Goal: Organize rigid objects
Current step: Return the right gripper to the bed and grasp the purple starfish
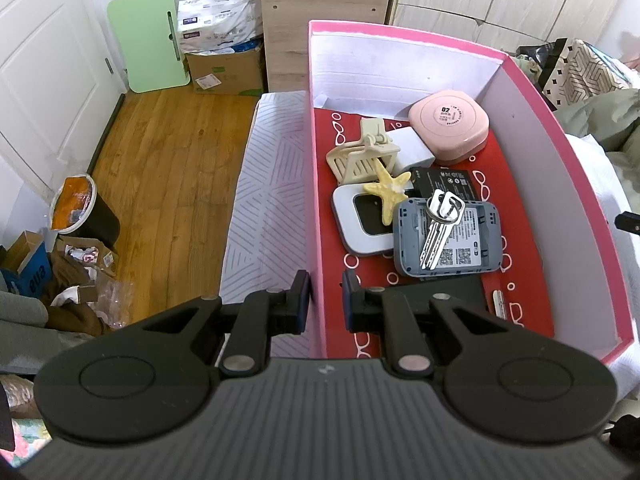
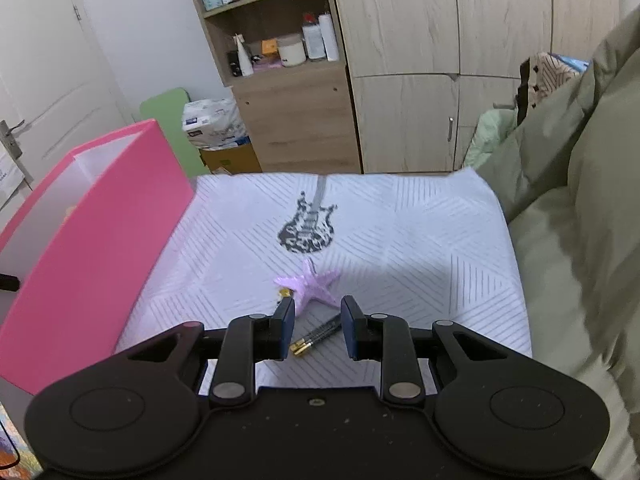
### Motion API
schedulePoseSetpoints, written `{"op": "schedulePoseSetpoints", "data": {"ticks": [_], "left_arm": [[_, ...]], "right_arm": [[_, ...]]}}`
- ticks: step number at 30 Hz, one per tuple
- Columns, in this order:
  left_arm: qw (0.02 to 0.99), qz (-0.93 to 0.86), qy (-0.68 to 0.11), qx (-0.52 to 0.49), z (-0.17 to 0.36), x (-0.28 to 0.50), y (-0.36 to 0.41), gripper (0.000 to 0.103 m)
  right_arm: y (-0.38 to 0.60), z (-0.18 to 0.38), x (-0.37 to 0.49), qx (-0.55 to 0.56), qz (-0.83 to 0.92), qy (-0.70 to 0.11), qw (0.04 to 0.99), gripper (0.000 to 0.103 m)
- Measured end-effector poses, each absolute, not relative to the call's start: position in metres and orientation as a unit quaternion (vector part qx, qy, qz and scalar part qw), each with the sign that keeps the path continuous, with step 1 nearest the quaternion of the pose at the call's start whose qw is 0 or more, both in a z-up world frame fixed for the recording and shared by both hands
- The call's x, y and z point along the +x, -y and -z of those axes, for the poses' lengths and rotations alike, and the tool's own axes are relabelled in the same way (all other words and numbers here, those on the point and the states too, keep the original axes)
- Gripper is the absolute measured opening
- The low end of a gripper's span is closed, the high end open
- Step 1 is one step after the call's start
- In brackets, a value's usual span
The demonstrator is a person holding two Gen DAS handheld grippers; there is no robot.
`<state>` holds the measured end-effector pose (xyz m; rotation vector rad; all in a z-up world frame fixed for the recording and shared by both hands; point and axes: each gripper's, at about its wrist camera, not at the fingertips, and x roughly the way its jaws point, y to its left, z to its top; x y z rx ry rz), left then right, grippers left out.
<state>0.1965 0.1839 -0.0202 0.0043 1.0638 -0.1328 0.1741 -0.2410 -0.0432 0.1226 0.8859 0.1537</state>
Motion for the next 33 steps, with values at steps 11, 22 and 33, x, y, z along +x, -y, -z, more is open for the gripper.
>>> {"op": "schedulePoseSetpoints", "data": {"ticks": [11,22,33], "left_arm": [[0.860,0.056,-0.507,0.001,0.021,0.197,-0.180,0.016],[0.859,0.058,-0.508,-0.004,0.020,0.198,-0.182,0.016],[0.860,0.057,-0.507,-0.006,0.020,0.197,-0.183,0.017]], "right_arm": [[0.230,0.063,0.202,0.012,-0.114,-0.445,0.888,0.047],[0.204,0.078,0.213,-0.031,-0.106,-0.420,0.901,0.064],[0.208,0.077,0.204,-0.015,-0.076,-0.410,0.909,0.049]]}}
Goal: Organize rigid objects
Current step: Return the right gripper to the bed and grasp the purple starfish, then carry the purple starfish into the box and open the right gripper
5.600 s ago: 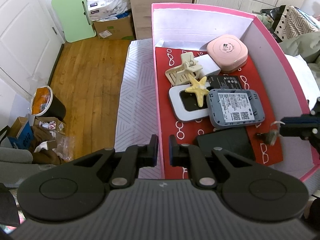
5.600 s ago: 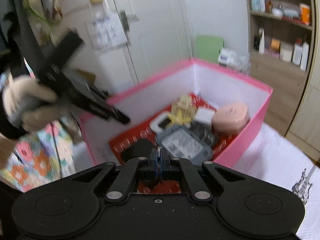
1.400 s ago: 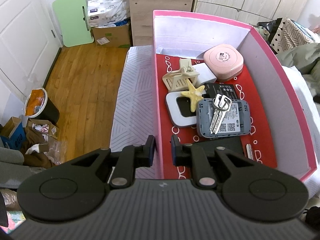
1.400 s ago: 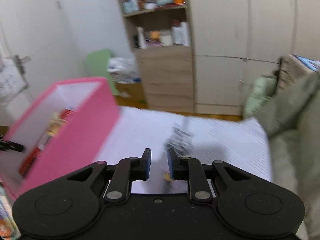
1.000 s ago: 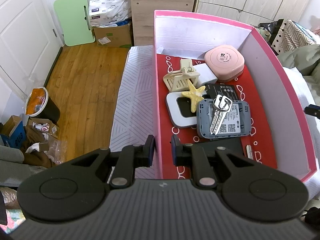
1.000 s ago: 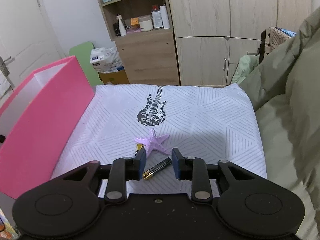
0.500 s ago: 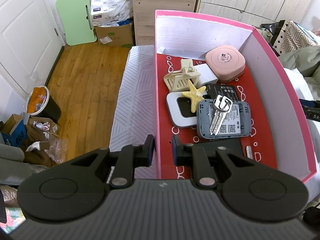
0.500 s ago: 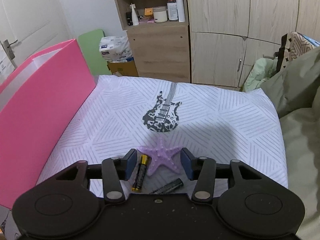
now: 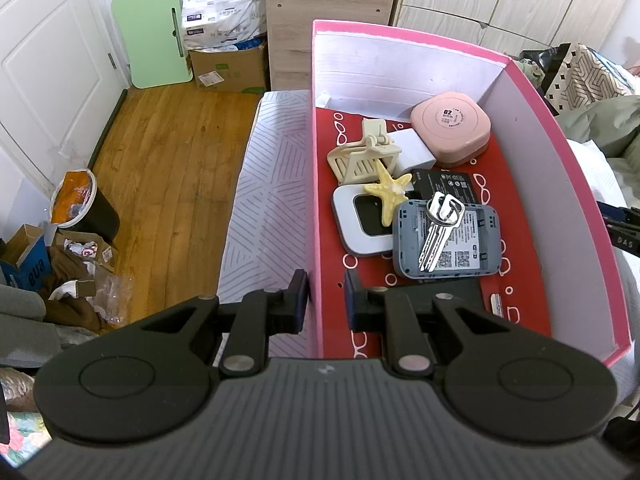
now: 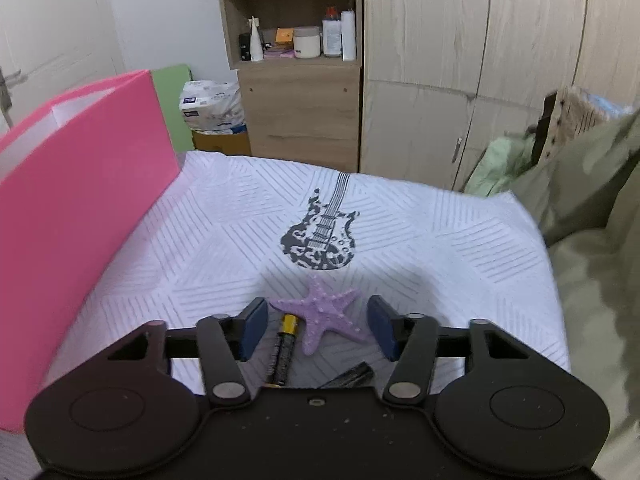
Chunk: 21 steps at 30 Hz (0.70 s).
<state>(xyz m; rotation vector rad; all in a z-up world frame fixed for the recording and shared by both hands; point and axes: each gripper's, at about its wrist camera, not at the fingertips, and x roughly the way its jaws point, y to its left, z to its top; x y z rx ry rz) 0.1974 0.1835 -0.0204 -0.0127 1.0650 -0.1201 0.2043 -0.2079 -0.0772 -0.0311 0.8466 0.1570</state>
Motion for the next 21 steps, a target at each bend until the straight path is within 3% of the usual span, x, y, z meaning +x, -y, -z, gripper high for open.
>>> {"op": "schedulePoseSetpoints", "data": {"ticks": [21], "left_arm": [[0.860,0.057,-0.507,-0.011,0.020,0.197,-0.184,0.017]], "right_arm": [[0.203,0.036,0.185,0.017,-0.122,-0.360,0.925,0.048]]}}
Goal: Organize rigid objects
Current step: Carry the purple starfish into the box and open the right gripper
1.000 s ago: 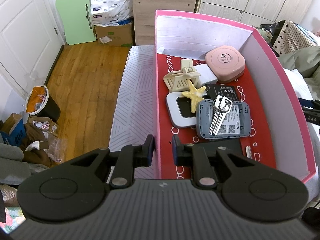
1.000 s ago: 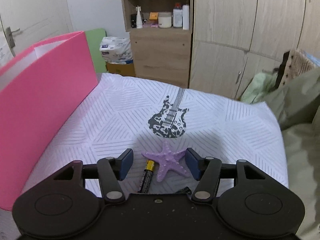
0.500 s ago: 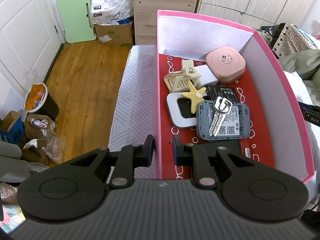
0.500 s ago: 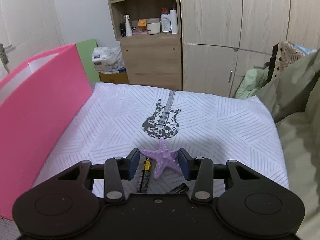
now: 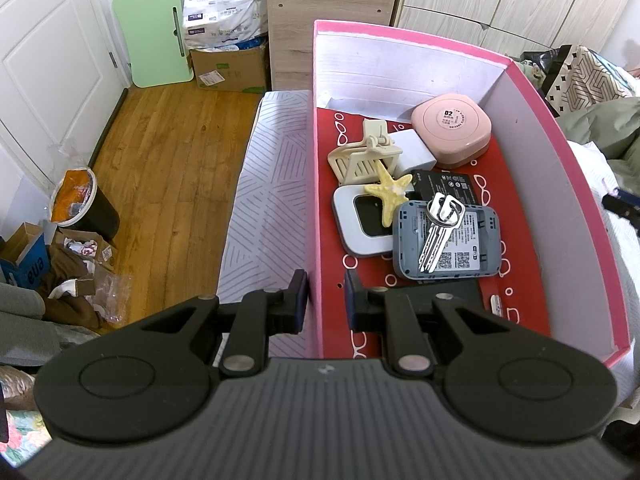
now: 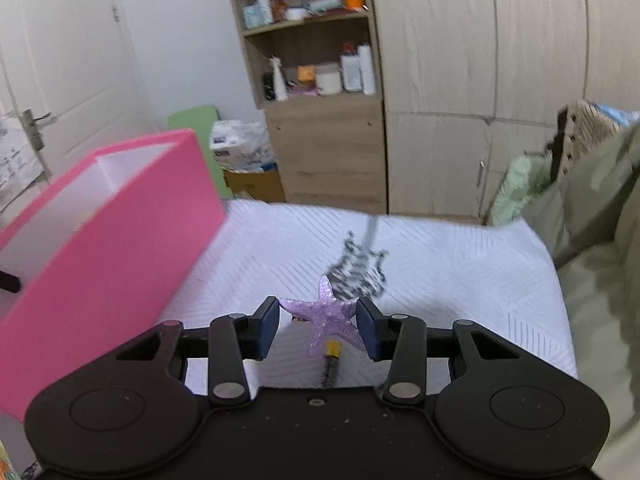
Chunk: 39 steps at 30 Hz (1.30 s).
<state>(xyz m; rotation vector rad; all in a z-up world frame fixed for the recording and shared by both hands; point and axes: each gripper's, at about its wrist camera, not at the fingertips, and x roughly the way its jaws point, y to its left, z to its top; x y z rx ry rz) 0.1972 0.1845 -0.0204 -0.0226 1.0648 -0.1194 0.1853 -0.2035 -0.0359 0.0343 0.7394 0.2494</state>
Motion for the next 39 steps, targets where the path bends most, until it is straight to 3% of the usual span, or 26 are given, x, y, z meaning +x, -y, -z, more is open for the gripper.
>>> {"op": "schedulePoseSetpoints", "data": {"ticks": [18,30,39], "left_arm": [[0.863,0.051,-0.503,-0.012,0.019,0.195,-0.186,0.017],[0.863,0.051,-0.502,-0.013,0.020,0.195,-0.186,0.017],[0.863,0.048,-0.502,-0.014,0.022,0.196,-0.183,0.017]], "right_arm": [[0.090,-0.044,0.206,-0.070,-0.313,-0.263,0.910,0.044],[0.018,-0.007,0.261,-0.118,-0.374,-0.376,0.839,0.044],[0.017,-0.002,0.250,-0.147,-0.364,-0.366,0.844,0.050]]}}
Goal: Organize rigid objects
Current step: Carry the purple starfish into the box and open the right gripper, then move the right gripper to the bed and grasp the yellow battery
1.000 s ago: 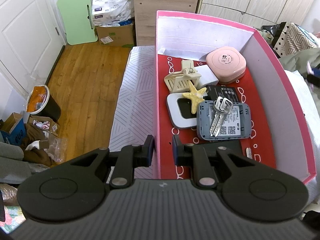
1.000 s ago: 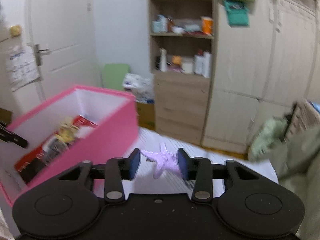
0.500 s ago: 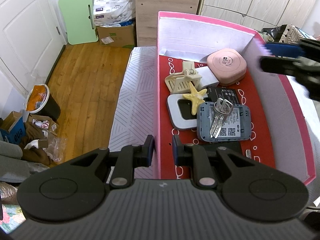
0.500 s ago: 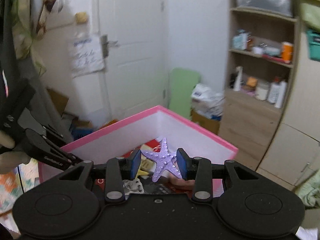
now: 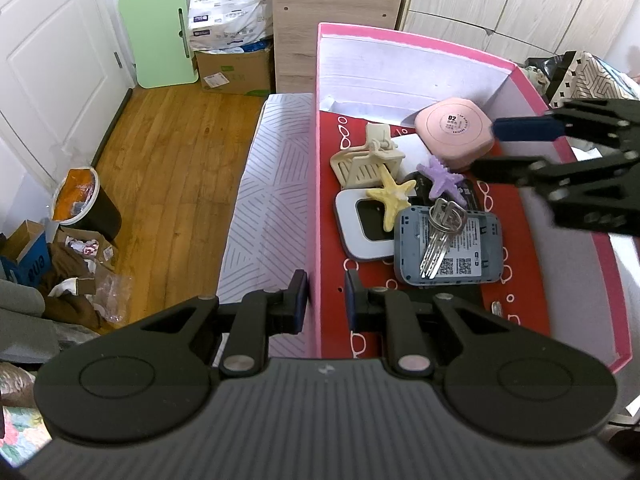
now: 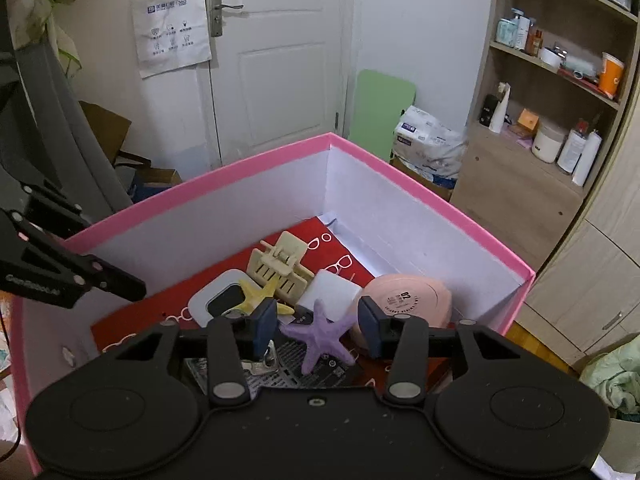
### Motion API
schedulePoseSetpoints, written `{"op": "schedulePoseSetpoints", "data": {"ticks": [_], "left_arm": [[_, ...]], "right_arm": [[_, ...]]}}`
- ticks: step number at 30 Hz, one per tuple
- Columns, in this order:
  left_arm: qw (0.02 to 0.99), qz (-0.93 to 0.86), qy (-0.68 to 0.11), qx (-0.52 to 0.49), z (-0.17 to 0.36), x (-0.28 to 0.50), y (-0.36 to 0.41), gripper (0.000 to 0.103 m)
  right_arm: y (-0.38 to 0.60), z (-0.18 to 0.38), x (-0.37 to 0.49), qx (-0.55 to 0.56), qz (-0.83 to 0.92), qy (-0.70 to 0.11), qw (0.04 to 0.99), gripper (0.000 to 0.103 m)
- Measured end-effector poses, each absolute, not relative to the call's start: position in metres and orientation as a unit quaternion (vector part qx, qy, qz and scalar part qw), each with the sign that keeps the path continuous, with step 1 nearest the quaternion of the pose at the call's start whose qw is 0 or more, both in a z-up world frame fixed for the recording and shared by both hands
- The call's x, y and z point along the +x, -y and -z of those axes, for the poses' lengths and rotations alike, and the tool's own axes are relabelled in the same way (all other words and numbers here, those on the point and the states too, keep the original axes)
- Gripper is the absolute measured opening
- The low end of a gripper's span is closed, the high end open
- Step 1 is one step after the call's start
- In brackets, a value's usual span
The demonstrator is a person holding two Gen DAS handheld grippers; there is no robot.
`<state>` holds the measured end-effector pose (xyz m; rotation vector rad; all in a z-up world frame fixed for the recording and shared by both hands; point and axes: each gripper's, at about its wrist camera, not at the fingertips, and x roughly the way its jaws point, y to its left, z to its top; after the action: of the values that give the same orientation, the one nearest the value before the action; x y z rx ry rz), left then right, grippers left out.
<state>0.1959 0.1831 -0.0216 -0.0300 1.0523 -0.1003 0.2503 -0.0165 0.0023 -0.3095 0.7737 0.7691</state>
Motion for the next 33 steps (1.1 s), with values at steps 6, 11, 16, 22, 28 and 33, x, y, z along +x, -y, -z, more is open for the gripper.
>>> {"op": "schedulePoseSetpoints", "data": {"ticks": [6,11,16,22,28,33], "left_arm": [[0.864,0.049,-0.501,-0.021,0.022,0.195,-0.187,0.017],[0.864,0.050,-0.501,-0.022,0.022,0.195,-0.188,0.017],[0.864,0.047,-0.501,-0.020,0.023,0.195,-0.186,0.017],[0.864,0.043,-0.501,-0.023,0.023,0.195,-0.185,0.017],[0.863,0.038,-0.503,-0.021,0.022,0.195,-0.183,0.017],[0.863,0.036,-0.504,-0.021,0.022,0.195,-0.182,0.017]], "right_arm": [[0.068,-0.032,0.240,-0.067,-0.348,-0.344,0.870,0.051],[0.119,-0.038,0.217,-0.020,-0.311,-0.339,0.888,0.051],[0.170,-0.027,0.196,0.001,-0.245,-0.355,0.902,0.051],[0.216,0.009,0.172,0.034,-0.194,-0.379,0.904,0.052],[0.227,0.036,0.160,0.043,-0.175,-0.393,0.902,0.051],[0.219,0.044,0.168,0.017,-0.180,-0.401,0.898,0.043]]}}
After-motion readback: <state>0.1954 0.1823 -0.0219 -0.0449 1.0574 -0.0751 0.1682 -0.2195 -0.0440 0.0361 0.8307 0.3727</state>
